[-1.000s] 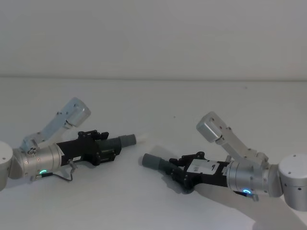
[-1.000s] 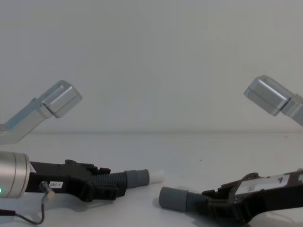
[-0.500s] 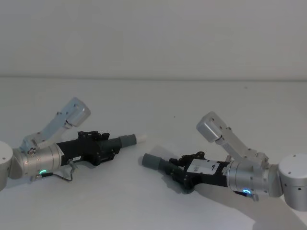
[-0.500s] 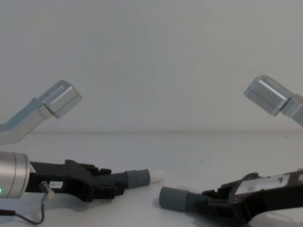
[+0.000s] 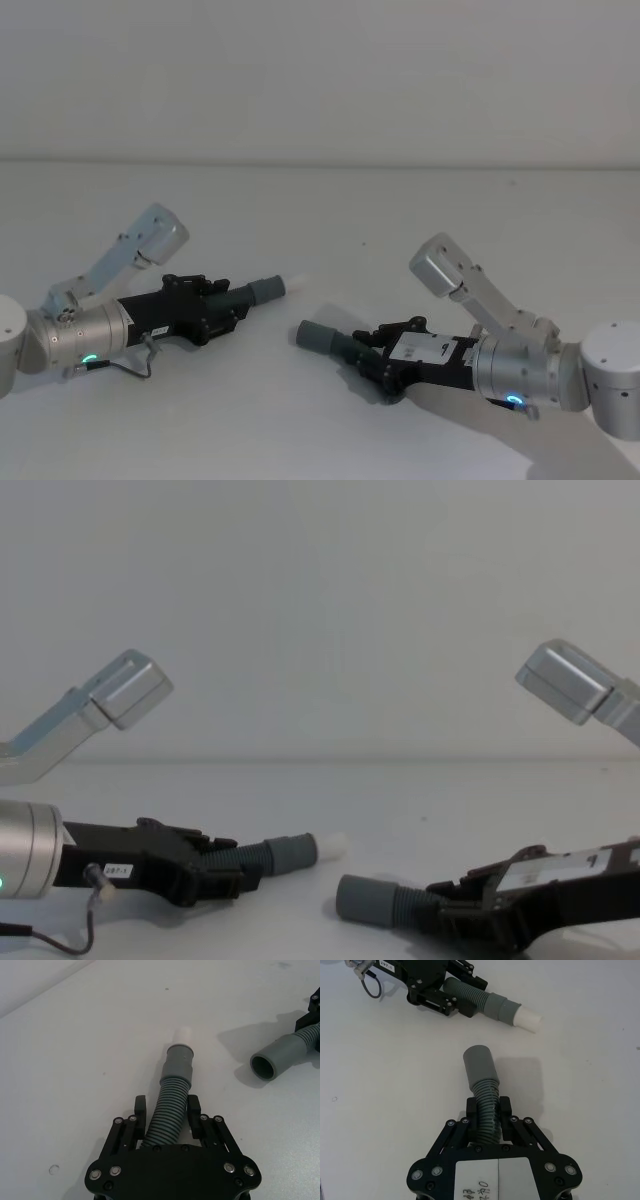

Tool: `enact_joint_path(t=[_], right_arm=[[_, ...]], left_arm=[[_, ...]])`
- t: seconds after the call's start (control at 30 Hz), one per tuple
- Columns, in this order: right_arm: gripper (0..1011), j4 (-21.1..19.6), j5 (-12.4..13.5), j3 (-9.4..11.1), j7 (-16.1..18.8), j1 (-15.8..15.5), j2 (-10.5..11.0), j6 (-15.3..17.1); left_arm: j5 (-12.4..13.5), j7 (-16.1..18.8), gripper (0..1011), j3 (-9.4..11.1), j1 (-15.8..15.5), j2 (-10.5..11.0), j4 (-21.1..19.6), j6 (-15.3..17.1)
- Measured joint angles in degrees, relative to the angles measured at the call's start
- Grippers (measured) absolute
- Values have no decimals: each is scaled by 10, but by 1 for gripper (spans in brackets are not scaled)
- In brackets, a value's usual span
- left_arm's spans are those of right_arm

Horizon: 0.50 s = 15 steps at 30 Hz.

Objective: Use both hands to pick up one end of the pipe from the table, align the ends, and insert them.

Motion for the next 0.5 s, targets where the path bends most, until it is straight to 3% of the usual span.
enact_joint_path(t=[0.5], right_arm=[[256,0,0,0,0,0,0,0]], left_arm=[[0,0,393,0,0,0,0,0]])
